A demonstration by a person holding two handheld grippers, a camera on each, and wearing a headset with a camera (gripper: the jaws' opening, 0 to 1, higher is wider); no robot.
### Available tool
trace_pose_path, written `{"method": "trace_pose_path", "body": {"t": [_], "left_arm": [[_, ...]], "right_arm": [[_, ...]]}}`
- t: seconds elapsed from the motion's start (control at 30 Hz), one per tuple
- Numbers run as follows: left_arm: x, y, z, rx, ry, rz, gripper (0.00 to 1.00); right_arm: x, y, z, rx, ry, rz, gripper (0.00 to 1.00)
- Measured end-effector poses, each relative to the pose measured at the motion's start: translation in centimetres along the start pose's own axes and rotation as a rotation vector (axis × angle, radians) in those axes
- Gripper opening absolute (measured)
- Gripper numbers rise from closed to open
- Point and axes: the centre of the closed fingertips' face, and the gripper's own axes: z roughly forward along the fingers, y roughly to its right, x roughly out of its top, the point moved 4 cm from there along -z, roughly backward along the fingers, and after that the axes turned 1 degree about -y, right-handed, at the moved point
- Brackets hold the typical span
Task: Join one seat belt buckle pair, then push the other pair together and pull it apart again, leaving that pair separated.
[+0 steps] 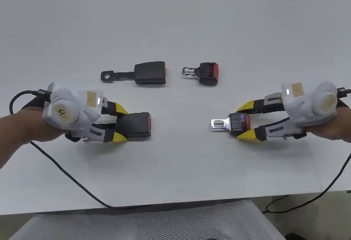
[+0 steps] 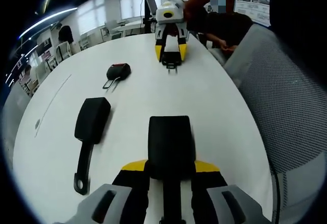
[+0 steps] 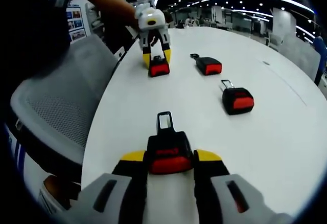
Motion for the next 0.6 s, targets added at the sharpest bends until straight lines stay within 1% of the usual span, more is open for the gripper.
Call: {"method": "trace_pose_path", "body": {"t": [0.17,0.23,0.37,0.6], "left_arm": [[0.0,0.0,0.0,-0.002,-0.004,0.001,0.33],[0.0,0.0,0.0,-0.002,-0.002,0.001,0.33],[0.0,0.1,0.0,-0.001,-0.001,-0.001,0.33],[0.0,0.1,0.0,0.0,-0.003,-0.007,0.33]], "right_arm": [[0.5,0.0,0.4,0.006,0.021,0.011,0.35],[0.8,-0.1,0.7,0.007,0.025,-0.006,0.35],[1.2,-0.3,1.2,0.017,0.041,-0.006,0.35],[2.0,-0.3,2.0,0.028,0.073,0.001,0.35]]}}
